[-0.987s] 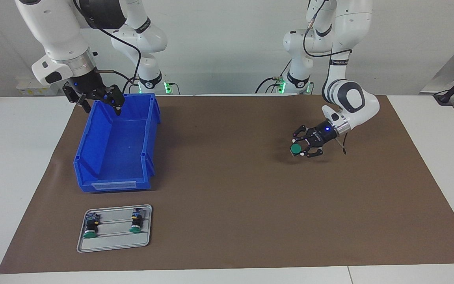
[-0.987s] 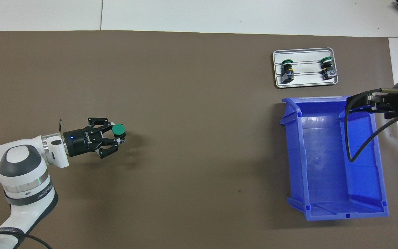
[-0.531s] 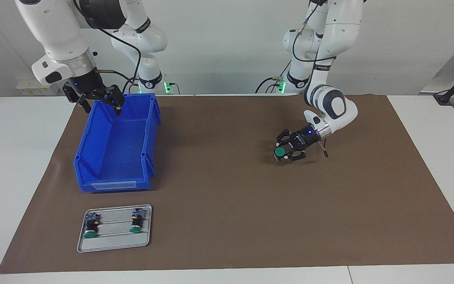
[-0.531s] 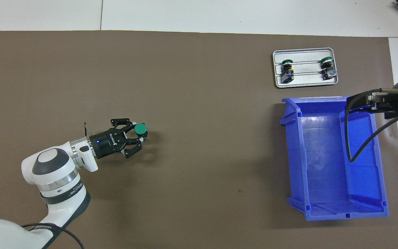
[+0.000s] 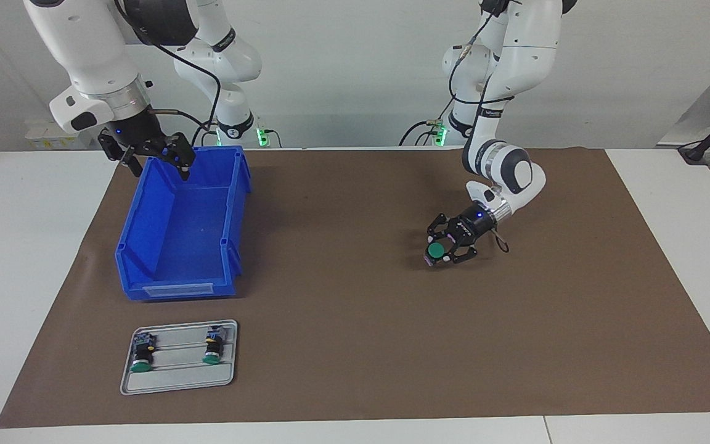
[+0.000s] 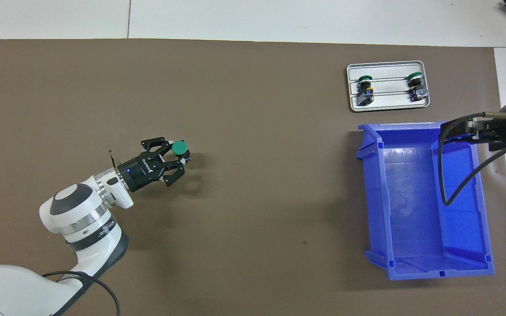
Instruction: Place and press button with both arms
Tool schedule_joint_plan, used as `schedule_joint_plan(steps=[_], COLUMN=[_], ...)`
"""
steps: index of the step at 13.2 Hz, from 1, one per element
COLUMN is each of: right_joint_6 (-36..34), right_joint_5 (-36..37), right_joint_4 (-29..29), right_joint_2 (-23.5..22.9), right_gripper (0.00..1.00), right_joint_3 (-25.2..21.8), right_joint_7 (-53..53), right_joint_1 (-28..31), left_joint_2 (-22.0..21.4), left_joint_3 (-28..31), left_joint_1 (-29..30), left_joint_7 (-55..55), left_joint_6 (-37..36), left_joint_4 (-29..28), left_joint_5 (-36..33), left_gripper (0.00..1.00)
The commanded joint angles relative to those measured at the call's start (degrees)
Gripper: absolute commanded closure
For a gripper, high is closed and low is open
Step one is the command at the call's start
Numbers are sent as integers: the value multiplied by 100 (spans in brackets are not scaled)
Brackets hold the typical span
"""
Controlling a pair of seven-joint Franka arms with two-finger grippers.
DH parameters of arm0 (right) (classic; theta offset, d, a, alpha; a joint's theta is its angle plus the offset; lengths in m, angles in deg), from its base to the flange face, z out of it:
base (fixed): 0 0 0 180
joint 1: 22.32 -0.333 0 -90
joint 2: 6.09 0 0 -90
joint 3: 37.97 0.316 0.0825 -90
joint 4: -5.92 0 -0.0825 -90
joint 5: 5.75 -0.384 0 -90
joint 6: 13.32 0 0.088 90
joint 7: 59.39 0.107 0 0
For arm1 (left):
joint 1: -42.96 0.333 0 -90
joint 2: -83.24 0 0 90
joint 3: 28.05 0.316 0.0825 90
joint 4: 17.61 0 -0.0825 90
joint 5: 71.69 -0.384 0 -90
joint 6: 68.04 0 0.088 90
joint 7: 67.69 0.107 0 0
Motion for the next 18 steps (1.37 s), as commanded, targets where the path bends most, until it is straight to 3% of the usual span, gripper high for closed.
schedule_joint_plan(steps=[1, 4, 8, 9, 10, 12, 15, 17, 18], right_joint_6=[-60, -68, -68, -68, -60, -60, -68, -68, -68], right_joint_5=[-143, -143, -143, -143, -143, -143, -143, -143, -143], right_joint_4=[24, 24, 24, 24, 24, 24, 24, 24, 24], right_joint_2=[31, 31, 31, 31, 31, 31, 31, 31, 31], right_gripper=[0, 0, 0, 0, 0, 0, 0, 0, 0], right_joint_3=[6, 6, 6, 6, 6, 6, 6, 6, 6], right_joint_7=[-134, -125, -134, -125, -134, -134, -134, -125, -125], right_joint_1=[37, 37, 37, 37, 37, 37, 37, 37, 37], left_joint_2=[116, 203, 222, 222, 222, 204, 187, 169, 169], left_joint_3=[41, 41, 41, 41, 41, 41, 41, 41, 41], left_joint_1=[-183, -218, -218, -218, -218, -210, -209, -209, -209], left_joint_7=[361, 756, 898, 898, 898, 898, 898, 898, 890], left_joint_6=[88, 27, -87, -87, -87, -114, -140, -167, -167], left_joint_4=[21, -111, -234, -243, -243, -269, -322, -331, -331], left_joint_5=[187, 179, 179, 179, 179, 179, 179, 179, 179], left_gripper=[83, 88, 85, 76, 57, 38, 30, 5, 2])
